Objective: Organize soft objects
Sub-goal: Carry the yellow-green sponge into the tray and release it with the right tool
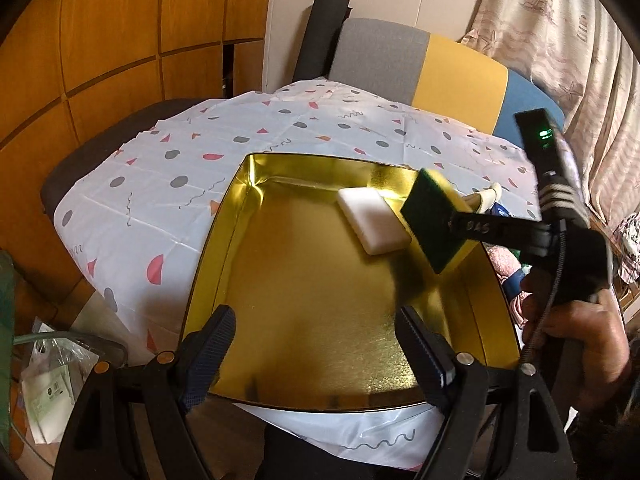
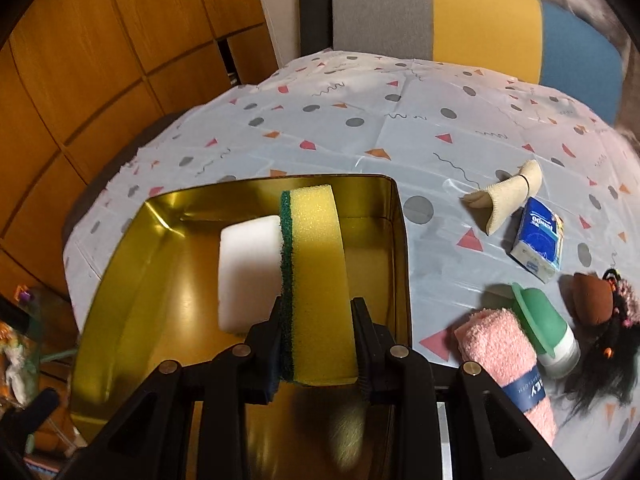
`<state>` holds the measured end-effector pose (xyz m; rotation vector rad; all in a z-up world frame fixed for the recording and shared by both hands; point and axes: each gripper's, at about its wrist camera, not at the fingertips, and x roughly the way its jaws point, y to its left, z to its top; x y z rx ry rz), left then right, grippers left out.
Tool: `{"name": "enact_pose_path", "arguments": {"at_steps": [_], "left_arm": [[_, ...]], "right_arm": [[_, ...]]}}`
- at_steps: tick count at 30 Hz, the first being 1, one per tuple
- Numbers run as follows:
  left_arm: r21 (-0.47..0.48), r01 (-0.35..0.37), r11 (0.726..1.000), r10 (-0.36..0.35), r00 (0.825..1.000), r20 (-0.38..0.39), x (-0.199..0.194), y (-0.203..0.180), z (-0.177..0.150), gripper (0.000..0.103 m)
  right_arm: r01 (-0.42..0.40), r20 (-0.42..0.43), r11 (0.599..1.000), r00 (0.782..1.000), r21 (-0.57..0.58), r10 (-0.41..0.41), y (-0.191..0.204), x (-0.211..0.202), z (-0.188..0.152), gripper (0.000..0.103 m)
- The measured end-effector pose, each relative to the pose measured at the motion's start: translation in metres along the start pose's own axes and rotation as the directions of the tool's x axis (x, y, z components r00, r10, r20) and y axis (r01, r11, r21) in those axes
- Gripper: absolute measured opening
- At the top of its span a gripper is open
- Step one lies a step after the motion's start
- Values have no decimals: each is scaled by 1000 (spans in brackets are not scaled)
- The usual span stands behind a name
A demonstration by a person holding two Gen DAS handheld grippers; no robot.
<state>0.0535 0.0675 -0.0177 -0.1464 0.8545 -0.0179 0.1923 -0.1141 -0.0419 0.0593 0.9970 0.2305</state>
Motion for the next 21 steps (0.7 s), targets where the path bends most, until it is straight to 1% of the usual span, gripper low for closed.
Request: {"name": "enact_pose_path", "arguments": {"at_steps": [3,4,5,7,8,11,15,21], "left_arm": [[5,4,1000,-4,1000,-1,-1,-2,1,83],[6,5,1000,-5,1000,0,-2,-2,0,83],[8,4,1000,-4,1000,-1,-2,-3,0,83],[9,4,1000,-4,1000,-1,-2,-3,0,83],[9,4,1000,-4,1000,0,-2,-3,0,83],[10,4,1000,-4,1000,-3,-3,-4,0,83],[17,5,1000,-5,1000,-3,-4,-7,-1,83],[38,8,999,-8,1000,0,-7,-15,-2,83]], "right_arm": [[16,-10,1000,1000,-8,-16,0,5,-1,34],[20,-9,1000,1000,-12,-20,0,5,-1,36],[18,-9,1000,1000,-15,-18,0,5,-2,43],[5,-2,1000,1000,-12,-5,0,2,-3,54],[1,7,1000,1000,-14,-1,0,-1,-4,56],[-12,34,1000,999,-20,12,2,-10,-4,68],[-14,73,999,997,-37,17,5,-26,-8,71],[-19,131,999,991,-45,25,-1,-55,-21,76]]}}
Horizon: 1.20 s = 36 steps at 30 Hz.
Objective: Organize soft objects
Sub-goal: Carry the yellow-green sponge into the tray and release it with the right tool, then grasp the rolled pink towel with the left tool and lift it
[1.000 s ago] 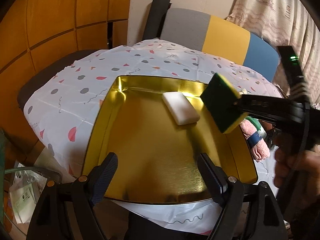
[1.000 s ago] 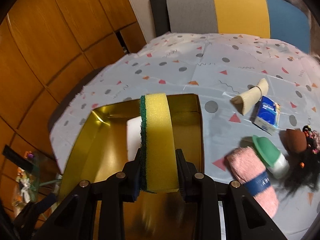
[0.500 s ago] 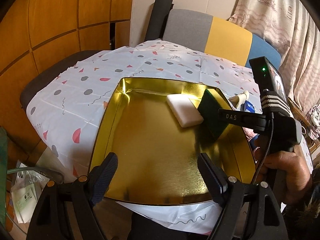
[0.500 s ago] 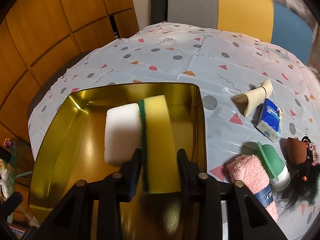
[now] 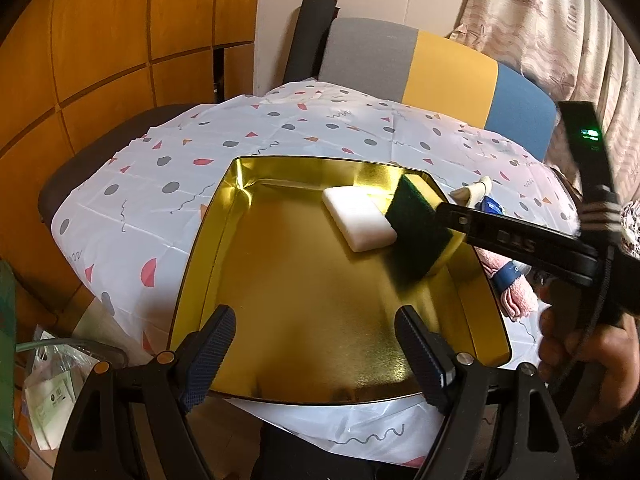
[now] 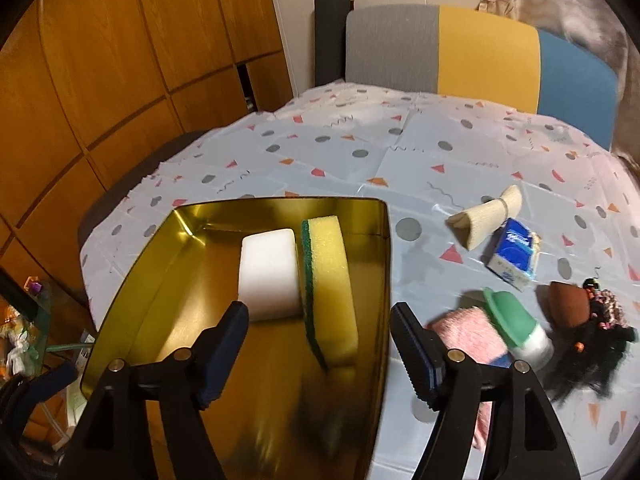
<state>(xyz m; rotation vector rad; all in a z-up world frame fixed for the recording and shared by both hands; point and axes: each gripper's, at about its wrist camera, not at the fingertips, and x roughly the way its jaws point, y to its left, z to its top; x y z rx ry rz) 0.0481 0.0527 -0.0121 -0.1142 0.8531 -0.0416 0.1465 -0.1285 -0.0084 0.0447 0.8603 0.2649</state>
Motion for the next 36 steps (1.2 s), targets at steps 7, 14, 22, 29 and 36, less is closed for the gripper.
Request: {"name": "enact_pose_path", "arguments": {"at_steps": [7,14,22,29,36], "left_arm": [[33,6,999,-6,1000,11,-5,-12,-1,83],[72,26,997,-26,1000,1,-5,-26,-5,83],[94,103,990,-102,995,-19,-4,-43,-6,83],[120,172,978,-169,985,-35,-6,-64,-2,78],[207,250,946,-239,968,-73,-5,-115,6,77]], "right_arm": [[48,66,998,997,-28,-46,-22,-44,-21,82],[98,84,995,992,1,-98,-53,-70,-44,85],[208,41,978,977,22,-209,-117,-91,-64,85],[352,36,934,934,62,-354,-196,-115,-73,87],[385,9,894,918,227,-397,-265,-123,-100,87]]}}
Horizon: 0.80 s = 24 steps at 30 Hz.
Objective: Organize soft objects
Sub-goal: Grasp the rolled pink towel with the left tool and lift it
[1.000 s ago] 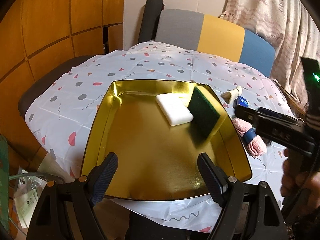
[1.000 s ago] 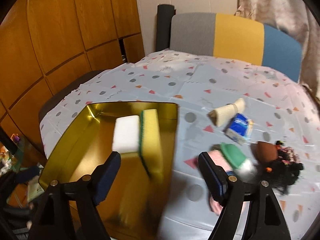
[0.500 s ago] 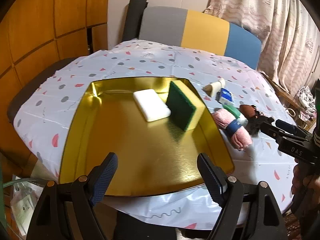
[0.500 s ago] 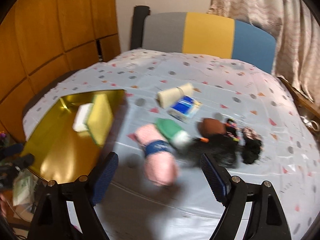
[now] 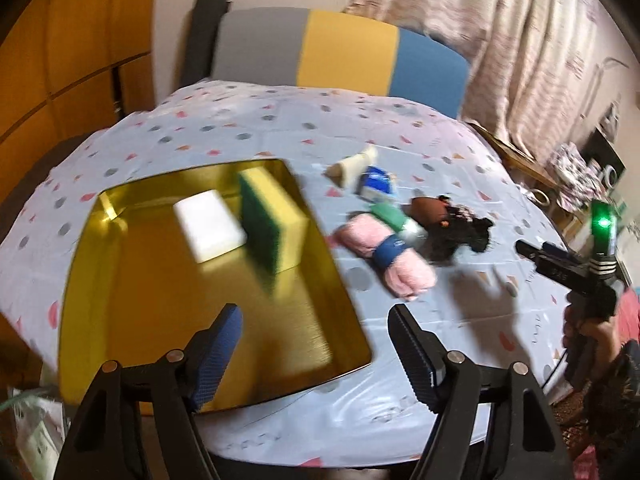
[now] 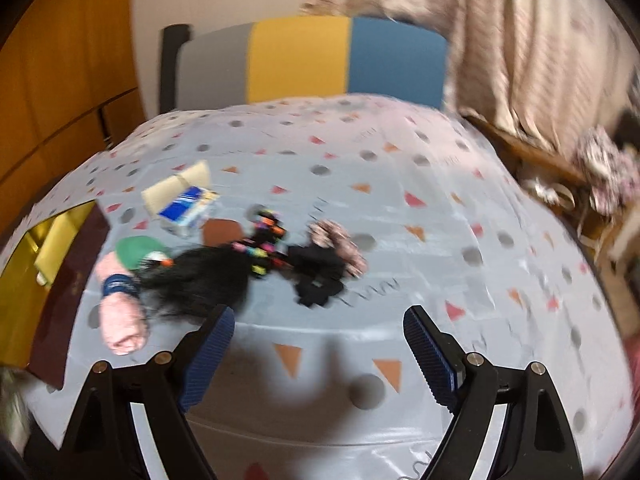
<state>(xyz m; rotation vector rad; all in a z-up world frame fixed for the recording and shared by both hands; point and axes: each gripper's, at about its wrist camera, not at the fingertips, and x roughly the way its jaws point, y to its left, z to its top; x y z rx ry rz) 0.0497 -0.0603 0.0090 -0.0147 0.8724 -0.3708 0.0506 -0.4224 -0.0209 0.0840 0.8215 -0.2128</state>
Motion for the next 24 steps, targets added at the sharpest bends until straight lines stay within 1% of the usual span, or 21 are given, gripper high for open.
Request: {"name": "enact_pose_path", "arguments": {"at_steps": [1,3,7,9,11,12,14,16,18,19,21,22,24], "left_arm": [[13,5,1000,-5,1000,-4,3,-7,3,77],[40,21,999,-20,1000,-16,11,-23,10,75],[66,59,996,-54,996,-71,36,-52,22,71],[68,70,995,-63,993,-99,49,-63,27,69],[79,61,995,-52,993,-107,59,-72,32,68],[68,68,995,-58,990,-132,67,-75,36,65],[52,76,996,-67,985,-157,80,-78,41,64],[-2,66,998,-65,978,-200,97,-76,46,58],[-19,65,998,-67,973,-220,110,-77,50,58],[-46,54,998,-63,970,-235,118,-76,53,56],[-46,44,998,-54,969,-240,128,-79,58,56],[-43,19,999,-29,968,-247,134,-81,60,56],[-32,4,999,-12,967,-253,143,-85,64,56]], "right_arm": [[-2,-24,999,1000,35,3,-8,5,1,87],[-23,-8,997,1000,69,24,-13,4,5,88],[-27,2,996,1000,83,27,-14,1,6,90],[-20,2,996,1000,86,20,-14,1,5,91],[-33,5,995,999,99,32,-14,0,6,91],[-32,9,995,999,99,31,-14,-1,6,91],[-35,16,995,999,96,34,-14,-2,7,93],[-37,20,995,999,90,36,-12,-2,7,93],[-38,22,996,999,83,37,-11,-3,7,93],[-42,25,996,999,83,40,-10,-3,7,93],[-46,26,996,999,82,44,-10,-3,8,93],[-49,28,995,999,84,47,-10,-4,8,93],[-52,30,995,998,90,49,-12,-4,9,93]]}}
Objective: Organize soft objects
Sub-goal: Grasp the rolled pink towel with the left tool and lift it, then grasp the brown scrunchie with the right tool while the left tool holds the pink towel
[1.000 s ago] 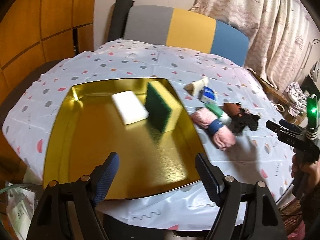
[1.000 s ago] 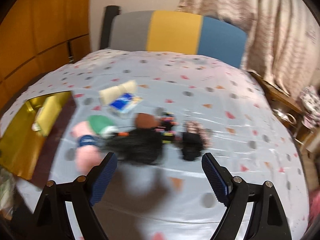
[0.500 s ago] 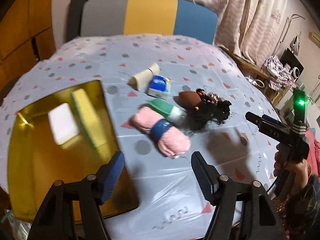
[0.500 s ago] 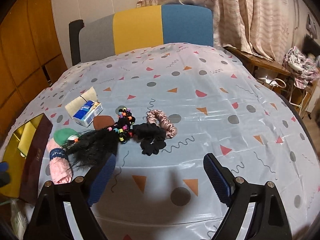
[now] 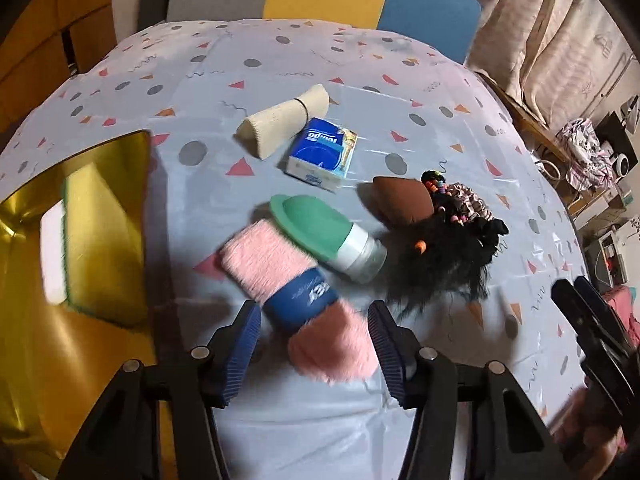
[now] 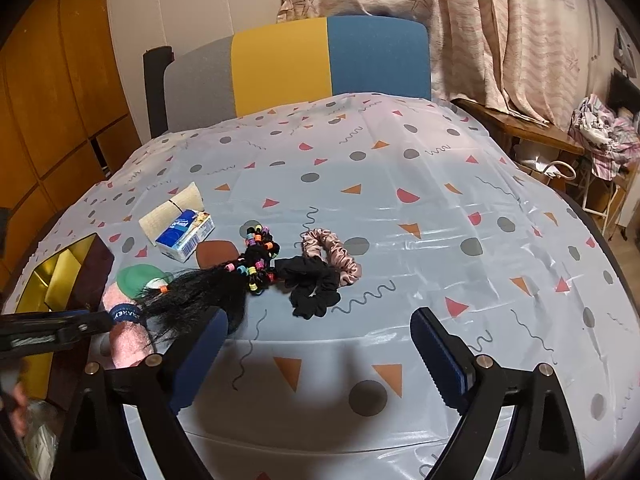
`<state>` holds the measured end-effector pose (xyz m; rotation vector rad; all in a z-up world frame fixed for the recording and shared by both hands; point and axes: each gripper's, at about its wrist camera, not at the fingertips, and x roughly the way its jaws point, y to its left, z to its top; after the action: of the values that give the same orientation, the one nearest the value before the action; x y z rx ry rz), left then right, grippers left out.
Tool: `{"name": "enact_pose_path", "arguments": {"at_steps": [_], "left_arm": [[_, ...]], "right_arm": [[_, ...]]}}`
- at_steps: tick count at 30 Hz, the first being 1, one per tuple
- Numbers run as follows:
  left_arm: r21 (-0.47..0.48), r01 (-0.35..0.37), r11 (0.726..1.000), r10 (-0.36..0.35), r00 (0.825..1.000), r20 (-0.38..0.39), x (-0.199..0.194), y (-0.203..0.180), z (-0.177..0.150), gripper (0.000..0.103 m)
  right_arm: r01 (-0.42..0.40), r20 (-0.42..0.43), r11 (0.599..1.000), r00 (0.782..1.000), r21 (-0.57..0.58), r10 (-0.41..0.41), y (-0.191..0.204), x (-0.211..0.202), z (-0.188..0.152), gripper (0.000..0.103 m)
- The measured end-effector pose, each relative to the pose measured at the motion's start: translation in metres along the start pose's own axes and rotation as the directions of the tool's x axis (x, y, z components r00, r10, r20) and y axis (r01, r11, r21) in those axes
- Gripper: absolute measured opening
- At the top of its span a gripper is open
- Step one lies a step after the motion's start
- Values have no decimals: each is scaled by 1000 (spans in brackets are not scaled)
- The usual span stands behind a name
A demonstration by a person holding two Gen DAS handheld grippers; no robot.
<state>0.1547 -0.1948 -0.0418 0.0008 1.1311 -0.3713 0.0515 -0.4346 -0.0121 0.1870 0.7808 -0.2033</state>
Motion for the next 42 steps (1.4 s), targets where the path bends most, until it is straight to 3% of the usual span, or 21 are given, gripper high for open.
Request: {"name": "enact_pose_path", "arguments": {"at_steps": [8,11,15,24,26,29,37,42], "left_arm": [[-22,-114,993,113,992,-49,36,-3,7,58],[-23,-99,995,98,994,-58,45,-1,2,58],[24,-68,997,68,998,-15,34,-5,-8,48],[176,46,983,-45,999,-11,4,-26,-76,49],[210,38,977,-38,999,-6,4,-29,-84,53],[172,57,983,-51,998,-36,10,-24,-87,58],[171,25,985,-24,1000,-12,16,-26,-80,58],[227,7,974,-19,998,52,18,-27,-90,52]], "right_arm": [[-14,6,1000,1000,28,13,-5,-1,3,94],[-13,8,999,1000,40,12,-8,-1,4,94],[-7,8,998,1000,56,7,-13,1,5,94],[26,-30,994,999,108,-23,-26,6,3,94],[37,-41,994,999,102,-33,-25,8,2,94],[45,-50,994,998,104,-40,-26,9,1,94],[52,-72,984,997,172,-40,-40,14,0,93],[43,-98,981,995,187,-25,-41,20,-1,80]]}}
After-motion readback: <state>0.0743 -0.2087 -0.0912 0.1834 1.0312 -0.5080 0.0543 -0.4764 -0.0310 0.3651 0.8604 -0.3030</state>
